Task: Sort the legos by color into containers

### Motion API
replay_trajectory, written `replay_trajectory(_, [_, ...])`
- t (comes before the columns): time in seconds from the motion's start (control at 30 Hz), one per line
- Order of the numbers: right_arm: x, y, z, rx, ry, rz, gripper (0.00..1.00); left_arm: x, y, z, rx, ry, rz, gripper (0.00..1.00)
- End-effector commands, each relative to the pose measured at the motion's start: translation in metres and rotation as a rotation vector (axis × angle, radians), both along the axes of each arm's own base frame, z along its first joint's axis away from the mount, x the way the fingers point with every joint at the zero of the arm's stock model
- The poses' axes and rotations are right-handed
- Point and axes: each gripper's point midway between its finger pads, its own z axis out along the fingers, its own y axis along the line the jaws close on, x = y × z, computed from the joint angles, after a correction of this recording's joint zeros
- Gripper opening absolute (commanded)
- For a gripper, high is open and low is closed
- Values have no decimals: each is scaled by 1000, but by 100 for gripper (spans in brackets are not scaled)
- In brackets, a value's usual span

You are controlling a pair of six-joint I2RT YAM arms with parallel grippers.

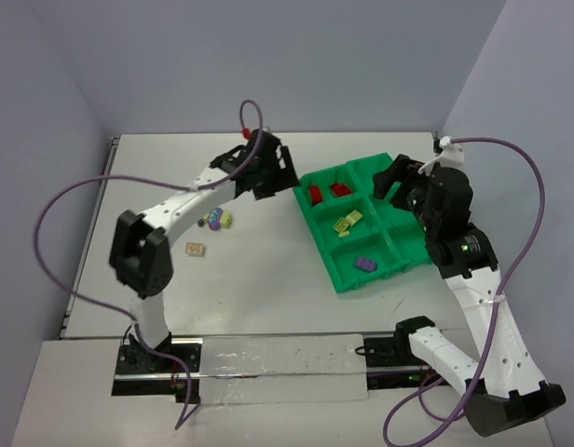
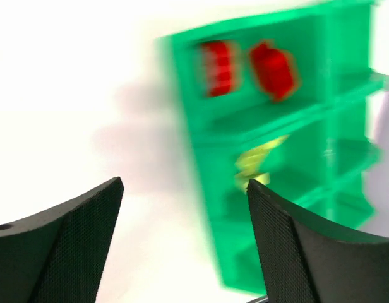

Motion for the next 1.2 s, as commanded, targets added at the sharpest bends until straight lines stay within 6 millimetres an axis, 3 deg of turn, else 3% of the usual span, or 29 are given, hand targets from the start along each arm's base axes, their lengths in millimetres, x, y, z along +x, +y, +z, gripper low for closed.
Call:
replay_trajectory(0.0, [-2,5,8,11,-17,25,82,-16,113,-24,273,-26,209,96])
replay_trajectory(0.1, [-2,7,8,13,-14,34,82,-51,167,-53,447,19,239,99])
replay_trajectory(0.2, [-1,11,6,17,-4,54,82,-74,201,-67,498,83,311,99])
replay_trajectory(0.4, [-1,17,4,46,3,78,82,-101,241,-75,406,163,664,99])
replay_trajectory(0.5, [-3,18,6,45,2,87,82,-102,243,-82,350,185,732,99])
replay_trajectory(0.63, [-4,16,11,36,-4,83,82,-88,243,-93,265,188,792,98])
replay_trajectory(0.87, [-9,9,17,14,-13,58,82,-71,242,-108,229,239,831,85])
replay_trajectory(1.17, [-10,10,15,30,-15,59,82,-84,232,-150,236,379,820,82])
